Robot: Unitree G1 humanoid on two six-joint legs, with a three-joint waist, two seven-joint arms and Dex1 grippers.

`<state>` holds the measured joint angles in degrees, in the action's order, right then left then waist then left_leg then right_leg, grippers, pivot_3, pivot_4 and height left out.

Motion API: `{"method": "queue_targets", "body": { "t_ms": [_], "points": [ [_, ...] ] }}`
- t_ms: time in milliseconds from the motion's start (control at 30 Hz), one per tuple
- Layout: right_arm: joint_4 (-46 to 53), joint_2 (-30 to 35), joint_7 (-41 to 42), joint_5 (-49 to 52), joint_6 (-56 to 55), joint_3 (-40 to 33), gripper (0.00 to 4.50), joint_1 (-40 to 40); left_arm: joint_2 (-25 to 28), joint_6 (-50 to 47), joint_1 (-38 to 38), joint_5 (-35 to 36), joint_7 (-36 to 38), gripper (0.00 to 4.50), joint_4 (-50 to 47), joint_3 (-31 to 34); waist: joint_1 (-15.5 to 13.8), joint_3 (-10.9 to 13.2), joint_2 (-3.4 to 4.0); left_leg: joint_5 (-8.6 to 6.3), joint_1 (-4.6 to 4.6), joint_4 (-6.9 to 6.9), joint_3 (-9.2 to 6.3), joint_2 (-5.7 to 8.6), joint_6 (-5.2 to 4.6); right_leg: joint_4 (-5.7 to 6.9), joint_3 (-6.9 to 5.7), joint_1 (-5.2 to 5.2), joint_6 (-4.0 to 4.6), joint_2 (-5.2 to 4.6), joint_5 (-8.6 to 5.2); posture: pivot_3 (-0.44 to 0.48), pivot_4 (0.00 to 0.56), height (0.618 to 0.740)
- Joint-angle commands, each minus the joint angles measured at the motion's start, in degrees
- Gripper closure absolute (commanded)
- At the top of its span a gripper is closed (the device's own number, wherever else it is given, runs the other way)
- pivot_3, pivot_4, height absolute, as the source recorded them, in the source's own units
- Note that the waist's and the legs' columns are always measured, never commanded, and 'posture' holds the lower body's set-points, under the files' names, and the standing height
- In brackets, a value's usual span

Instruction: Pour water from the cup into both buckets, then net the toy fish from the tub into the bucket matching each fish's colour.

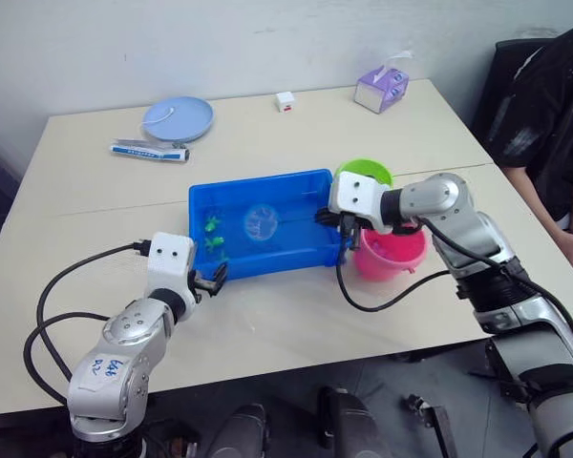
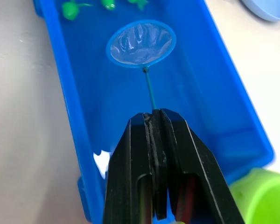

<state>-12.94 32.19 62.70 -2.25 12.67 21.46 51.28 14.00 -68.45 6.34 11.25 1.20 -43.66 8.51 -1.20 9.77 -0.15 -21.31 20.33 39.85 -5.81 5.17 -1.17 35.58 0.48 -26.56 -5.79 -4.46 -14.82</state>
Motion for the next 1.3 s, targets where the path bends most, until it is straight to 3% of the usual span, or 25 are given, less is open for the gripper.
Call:
{"method": "queue_targets", "body": {
  "t_ms": [33, 1300],
  "points": [
    [-0.5, -1.0, 1.8, -0.3, -2.3, 0.3, 3.74, 1.2, -0.5, -0.5, 0.1, -1.1, -1.3, 0.2, -3.4, 1.3, -0.1, 0.0, 0.0, 0.0, 0.0, 0.0, 0.0, 0.01, 0.0, 0.0, 0.0, 0.0, 0.0, -0.01, 0.0, 0.0, 0.15, 0.74],
    [-9.9, -11.0, 6.0, -3.0, -5.5, 1.9, 3.74, 3.5, -2.3, -3.9, 5.0, -1.3, -2.2, 0.2, -0.7, 3.7, 0.6, 0.0, 0.0, -0.01, -0.02, 0.01, -0.01, 0.01, 0.02, 0.12, -0.07, 0.01, 0.0, 0.0, 0.0, 0.0, 0.15, 0.74]
  ]
}}
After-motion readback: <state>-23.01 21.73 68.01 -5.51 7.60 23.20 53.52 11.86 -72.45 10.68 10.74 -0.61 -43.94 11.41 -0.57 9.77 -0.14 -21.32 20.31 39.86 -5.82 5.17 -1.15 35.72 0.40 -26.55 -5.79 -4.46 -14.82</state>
